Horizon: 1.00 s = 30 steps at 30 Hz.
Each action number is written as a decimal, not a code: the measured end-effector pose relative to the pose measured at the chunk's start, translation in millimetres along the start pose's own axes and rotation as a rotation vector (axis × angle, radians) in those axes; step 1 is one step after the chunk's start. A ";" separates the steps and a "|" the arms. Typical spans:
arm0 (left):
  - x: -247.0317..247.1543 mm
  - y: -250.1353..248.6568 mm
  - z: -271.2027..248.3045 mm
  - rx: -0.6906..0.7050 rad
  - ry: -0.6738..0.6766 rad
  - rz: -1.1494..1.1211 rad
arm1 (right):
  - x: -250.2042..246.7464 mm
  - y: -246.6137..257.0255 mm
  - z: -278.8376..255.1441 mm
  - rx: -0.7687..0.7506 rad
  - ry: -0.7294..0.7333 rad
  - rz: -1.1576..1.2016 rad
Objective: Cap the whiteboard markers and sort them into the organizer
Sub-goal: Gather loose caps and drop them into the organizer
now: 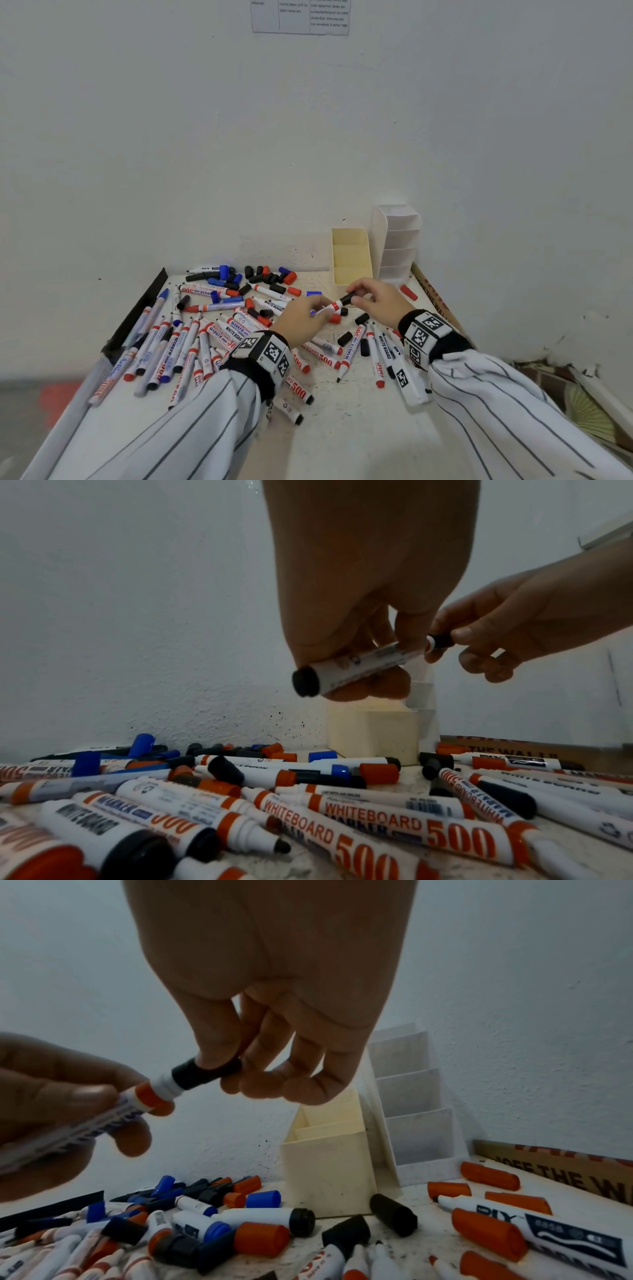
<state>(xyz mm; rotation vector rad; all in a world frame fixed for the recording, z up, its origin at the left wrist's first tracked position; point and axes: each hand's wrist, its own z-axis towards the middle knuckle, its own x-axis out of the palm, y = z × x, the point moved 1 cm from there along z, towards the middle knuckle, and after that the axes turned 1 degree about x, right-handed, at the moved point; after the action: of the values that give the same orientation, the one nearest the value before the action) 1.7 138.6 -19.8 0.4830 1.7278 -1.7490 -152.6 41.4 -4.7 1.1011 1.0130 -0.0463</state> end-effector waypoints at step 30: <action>-68.5 21.7 -29.7 -0.252 0.156 -0.213 | 60.6 63.7 16.7 -0.125 0.011 0.070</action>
<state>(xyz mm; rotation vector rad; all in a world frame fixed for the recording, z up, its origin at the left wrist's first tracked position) 61.5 181.0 6.3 0.3416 2.1445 -1.6377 -75.5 86.6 -0.2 1.0227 0.9740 0.0784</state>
